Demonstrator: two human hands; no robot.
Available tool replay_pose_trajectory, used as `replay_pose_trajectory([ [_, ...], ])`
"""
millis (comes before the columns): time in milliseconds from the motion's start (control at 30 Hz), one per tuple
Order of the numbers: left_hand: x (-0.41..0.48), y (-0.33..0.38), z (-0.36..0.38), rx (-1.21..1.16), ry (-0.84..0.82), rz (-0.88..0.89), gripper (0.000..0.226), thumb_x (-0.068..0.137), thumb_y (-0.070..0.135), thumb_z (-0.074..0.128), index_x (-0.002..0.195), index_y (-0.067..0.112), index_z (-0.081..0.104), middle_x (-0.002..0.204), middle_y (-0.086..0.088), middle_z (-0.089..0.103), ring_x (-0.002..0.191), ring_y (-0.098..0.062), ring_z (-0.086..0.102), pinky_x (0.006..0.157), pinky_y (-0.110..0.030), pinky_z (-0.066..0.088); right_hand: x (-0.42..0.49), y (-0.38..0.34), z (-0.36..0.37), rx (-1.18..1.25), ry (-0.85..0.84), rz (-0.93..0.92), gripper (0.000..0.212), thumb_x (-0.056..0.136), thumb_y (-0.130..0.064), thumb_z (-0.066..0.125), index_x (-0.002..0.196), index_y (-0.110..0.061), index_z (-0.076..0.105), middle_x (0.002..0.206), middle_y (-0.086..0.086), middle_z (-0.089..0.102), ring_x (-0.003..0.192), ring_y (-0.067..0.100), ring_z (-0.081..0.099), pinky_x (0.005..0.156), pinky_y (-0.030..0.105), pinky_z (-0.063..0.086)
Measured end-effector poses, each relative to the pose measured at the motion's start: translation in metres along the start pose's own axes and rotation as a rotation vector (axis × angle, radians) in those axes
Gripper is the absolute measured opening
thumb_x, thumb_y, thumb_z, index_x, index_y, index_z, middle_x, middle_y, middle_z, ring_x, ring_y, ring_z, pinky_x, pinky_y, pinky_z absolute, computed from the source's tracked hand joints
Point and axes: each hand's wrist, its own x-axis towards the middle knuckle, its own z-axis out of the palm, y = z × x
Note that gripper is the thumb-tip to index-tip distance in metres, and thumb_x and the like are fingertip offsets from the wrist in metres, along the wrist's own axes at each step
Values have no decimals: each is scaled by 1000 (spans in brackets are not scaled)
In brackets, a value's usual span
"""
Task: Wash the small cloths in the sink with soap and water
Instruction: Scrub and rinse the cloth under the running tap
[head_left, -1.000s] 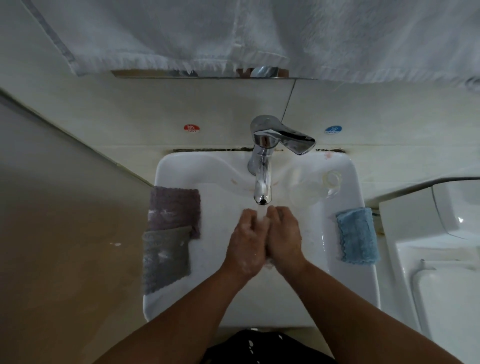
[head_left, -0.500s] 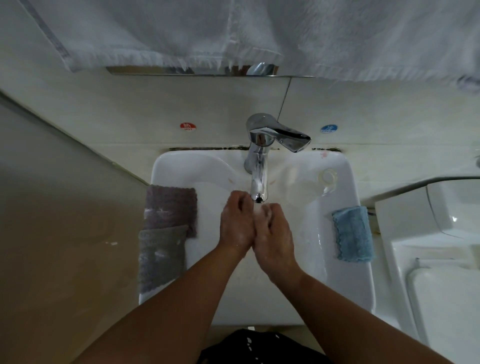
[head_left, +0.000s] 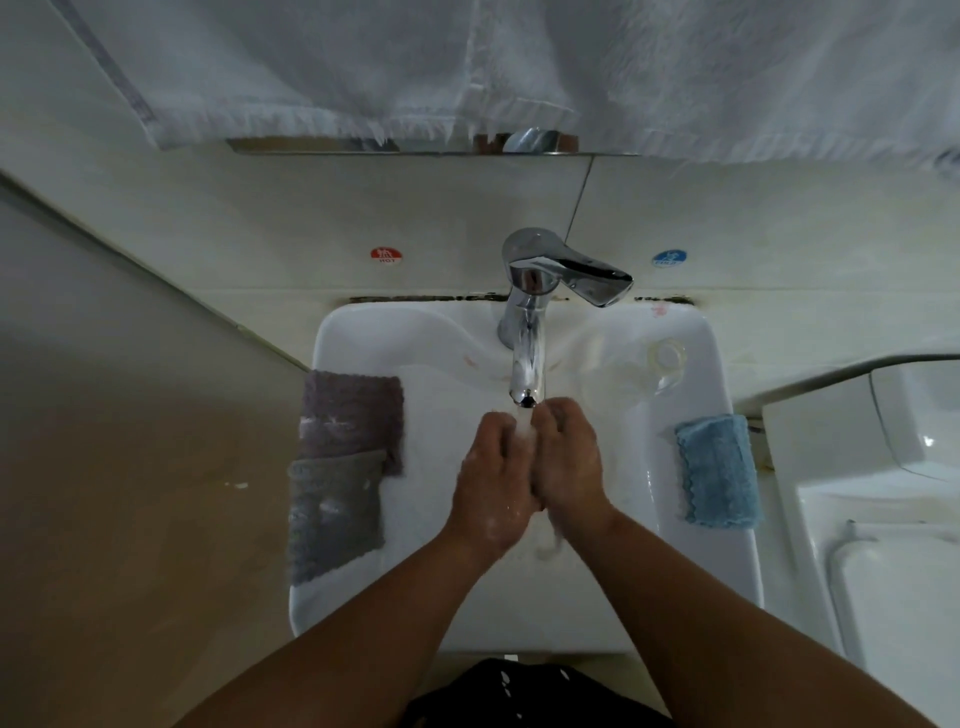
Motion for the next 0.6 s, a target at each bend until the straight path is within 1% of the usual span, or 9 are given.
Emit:
replay_pose_trajectory([
  [33,2,-2,-1,16,-14,5,17,104,40,43,91,30,46,84,3,60,77,-15,61,69,-38,53,0,3,1,40,25,58,13,102,-32,50,94,-25,56,84,-6,64,78,15,64,73,36,55],
  [67,6,-4,-2,29,16,-17,16,103,39,44,91,29,48,83,4,60,77,-15,59,70,-36,50,-5,2,2,10,34,53,14,102,-33,50,94,-24,57,82,-5,64,77,14,63,74,32,54],
  [133,18,-9,-6,-67,90,-122,13,102,32,47,92,26,51,82,5,61,77,-18,59,73,-36,48,-23,-3,5,-101,-25,-44,16,103,-34,51,92,-23,52,76,-7,60,72,6,58,67,13,43],
  [167,21,-11,-8,-139,103,-158,11,102,30,48,93,24,52,83,4,62,79,-19,60,76,-37,49,-31,-5,8,-111,-60,-83,18,103,-36,53,90,-25,48,75,-8,58,69,3,57,65,10,41],
  [267,11,-12,-7,-100,29,-79,20,102,45,44,97,27,51,86,1,65,78,-19,65,73,-41,54,-24,-7,3,-84,-75,-163,23,100,-34,58,82,-26,45,69,-6,56,59,2,53,58,17,44],
  [333,6,-11,-9,-21,-35,-22,20,104,45,40,96,30,49,80,3,62,66,-15,62,66,-41,55,-8,-6,-4,-127,-46,-179,21,101,-24,54,82,-29,47,66,-8,54,55,-1,52,51,13,39],
  [400,11,-15,-13,41,-25,29,15,104,41,42,94,31,49,78,5,59,63,-18,61,64,-45,57,3,-4,-13,-129,-40,-133,12,102,-21,52,91,-26,55,71,-10,59,59,-7,56,53,9,41],
  [467,20,-22,-23,100,43,62,13,103,38,46,93,31,50,79,7,61,68,-22,63,66,-46,57,9,1,-21,-147,-16,-136,9,102,-26,53,97,-25,60,79,-12,63,69,-9,59,58,4,42],
  [600,30,-44,-45,200,116,120,9,104,25,50,95,24,53,78,11,60,66,-10,60,63,-34,54,14,14,-32,-252,34,-96,15,103,-34,52,99,-26,64,85,-15,63,77,-4,57,61,3,38],
])
